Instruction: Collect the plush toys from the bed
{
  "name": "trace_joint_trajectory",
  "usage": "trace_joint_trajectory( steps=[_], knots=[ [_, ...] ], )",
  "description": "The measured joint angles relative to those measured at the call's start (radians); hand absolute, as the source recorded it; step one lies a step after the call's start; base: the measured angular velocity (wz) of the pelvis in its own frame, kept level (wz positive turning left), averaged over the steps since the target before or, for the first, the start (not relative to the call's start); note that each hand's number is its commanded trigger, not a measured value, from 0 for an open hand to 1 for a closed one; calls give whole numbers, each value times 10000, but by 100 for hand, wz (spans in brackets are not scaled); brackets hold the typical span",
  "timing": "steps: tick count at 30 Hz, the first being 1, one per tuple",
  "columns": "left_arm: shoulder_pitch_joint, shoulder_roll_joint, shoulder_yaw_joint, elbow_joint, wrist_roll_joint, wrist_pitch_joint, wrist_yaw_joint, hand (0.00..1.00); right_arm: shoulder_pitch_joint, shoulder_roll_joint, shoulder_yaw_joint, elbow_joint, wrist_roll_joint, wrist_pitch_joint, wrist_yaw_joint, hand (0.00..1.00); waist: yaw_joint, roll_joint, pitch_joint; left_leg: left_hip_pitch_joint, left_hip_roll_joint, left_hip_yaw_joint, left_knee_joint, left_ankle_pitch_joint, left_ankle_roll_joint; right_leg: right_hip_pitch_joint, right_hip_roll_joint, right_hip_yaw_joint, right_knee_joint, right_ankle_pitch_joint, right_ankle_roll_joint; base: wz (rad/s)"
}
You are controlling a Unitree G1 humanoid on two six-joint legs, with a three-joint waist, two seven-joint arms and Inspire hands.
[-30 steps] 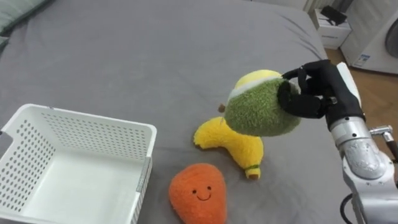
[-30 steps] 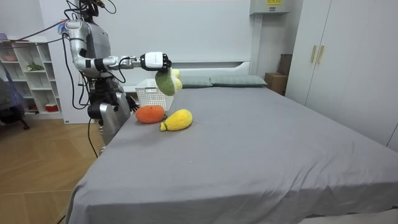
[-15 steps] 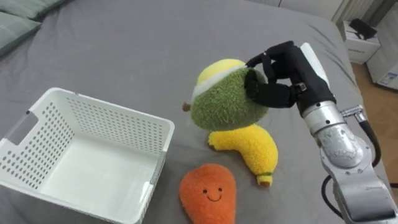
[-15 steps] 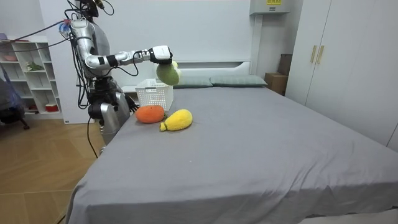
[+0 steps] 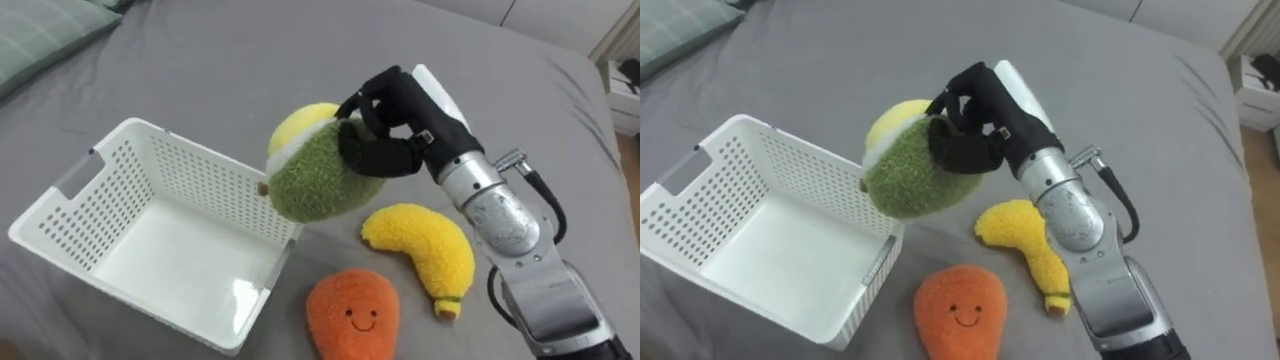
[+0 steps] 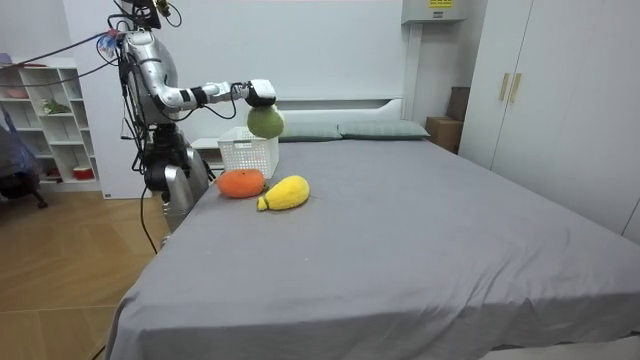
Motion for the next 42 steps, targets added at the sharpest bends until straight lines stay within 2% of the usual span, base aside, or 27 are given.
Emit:
trace_joint_trajectory(
  steps=[2,4,5,9,16,18,19,24,30,35,42],
  knots=[
    [59,-3,-9,5,9,69,-2,0,-69,118,39,2,-119,0,69,100,47,17,52,-104,-21,-110,76,4,15,-24,-22,-125,3,9,16,18],
    [54,6,-22,2,12,148,-3,0,-188,132,200,3,-120,13,115,100,224,-17,58,-154,-22,-124,129,4,24,-54,-33,-175,25,12,21,9],
    [56,9,-25,3,4,157,-10,0,-286,213,334,18,-119,68,180,100,306,24,87,-155,-26,-153,150,3,26,-30,-37,-212,29,12,21,6],
    [-80,8,-31,-57,9,175,-179,0,-653,443,889,371,-108,85,356,100,533,15,81,-212,-82,-384,186,10,31,0,-54,-331,28,13,23,13],
    [-142,14,-450,-156,24,242,-200,0,-701,492,1750,871,-128,257,773,100,763,52,100,-379,-160,-535,316,29,73,-33,-109,-497,31,28,70,8],
    [-193,14,-514,-168,151,403,-182,0,-701,575,1876,877,-258,316,933,22,794,53,98,-480,-188,-671,388,46,99,-48,-135,-718,36,32,82,18],
    [-197,15,-514,-171,198,428,-178,0,-701,616,1878,879,-372,337,981,0,824,52,97,-507,-188,-673,408,51,104,-63,-137,-737,36,32,83,12],
    [-187,48,-511,-129,213,645,-22,0,-702,884,1980,1304,-982,429,991,0,1118,39,86,-501,-202,-675,404,107,130,-119,-167,-775,106,35,86,1],
    [-232,50,-507,-126,218,767,190,0,-726,938,1981,2366,-1211,441,973,0,1310,38,85,-564,-237,-696,428,129,159,-129,-215,-811,133,56,121,1],
    [-216,52,-495,-125,232,952,207,0,-726,919,1979,2684,-1474,632,977,0,1311,38,85,-690,-326,-909,498,144,191,-161,-264,-971,133,53,152,10],
    [-251,51,-499,-136,229,1073,207,0,-737,901,1979,2988,-1519,630,942,0,1321,41,88,-698,-362,-911,477,165,232,-157,-291,-980,134,58,203,1]
  ],
)
